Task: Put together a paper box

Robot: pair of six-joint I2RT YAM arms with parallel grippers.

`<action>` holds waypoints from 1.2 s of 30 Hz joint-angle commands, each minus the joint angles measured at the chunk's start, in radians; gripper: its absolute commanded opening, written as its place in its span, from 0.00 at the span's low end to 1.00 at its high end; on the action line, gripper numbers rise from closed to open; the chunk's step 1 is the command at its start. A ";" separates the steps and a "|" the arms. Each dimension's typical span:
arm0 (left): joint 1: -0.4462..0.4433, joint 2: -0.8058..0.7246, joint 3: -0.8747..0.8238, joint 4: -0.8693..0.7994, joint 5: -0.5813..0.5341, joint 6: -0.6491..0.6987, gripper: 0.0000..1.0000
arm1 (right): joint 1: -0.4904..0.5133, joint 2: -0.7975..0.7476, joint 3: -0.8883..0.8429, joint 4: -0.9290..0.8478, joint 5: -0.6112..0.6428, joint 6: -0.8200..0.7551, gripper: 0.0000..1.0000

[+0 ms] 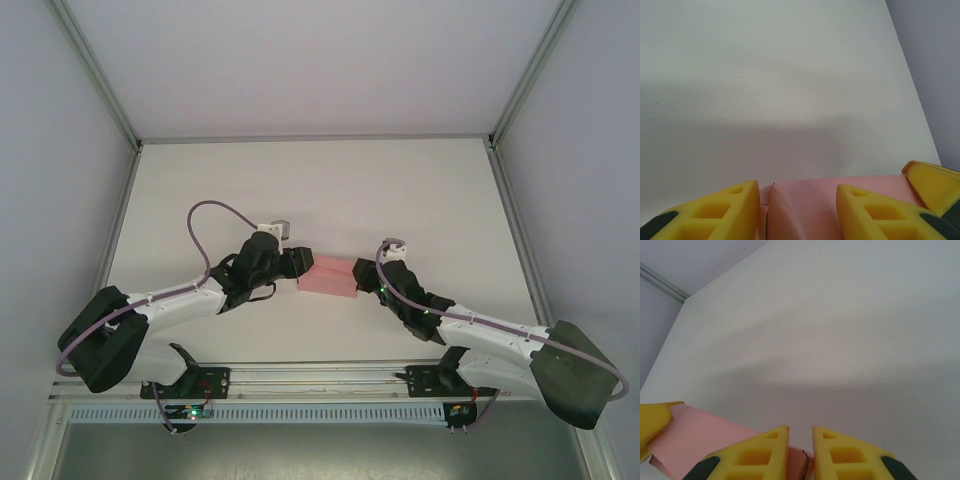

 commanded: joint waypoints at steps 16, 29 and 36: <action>0.146 0.016 0.072 -0.150 0.239 -0.151 0.71 | 0.029 0.123 -0.054 -0.254 0.048 -0.072 0.12; 0.151 0.016 -0.164 0.140 0.238 -0.198 0.55 | 0.036 0.125 -0.075 -0.231 0.056 -0.062 0.12; 0.147 0.191 -0.231 0.314 0.379 -0.018 0.39 | 0.036 0.138 -0.119 -0.121 0.048 -0.132 0.12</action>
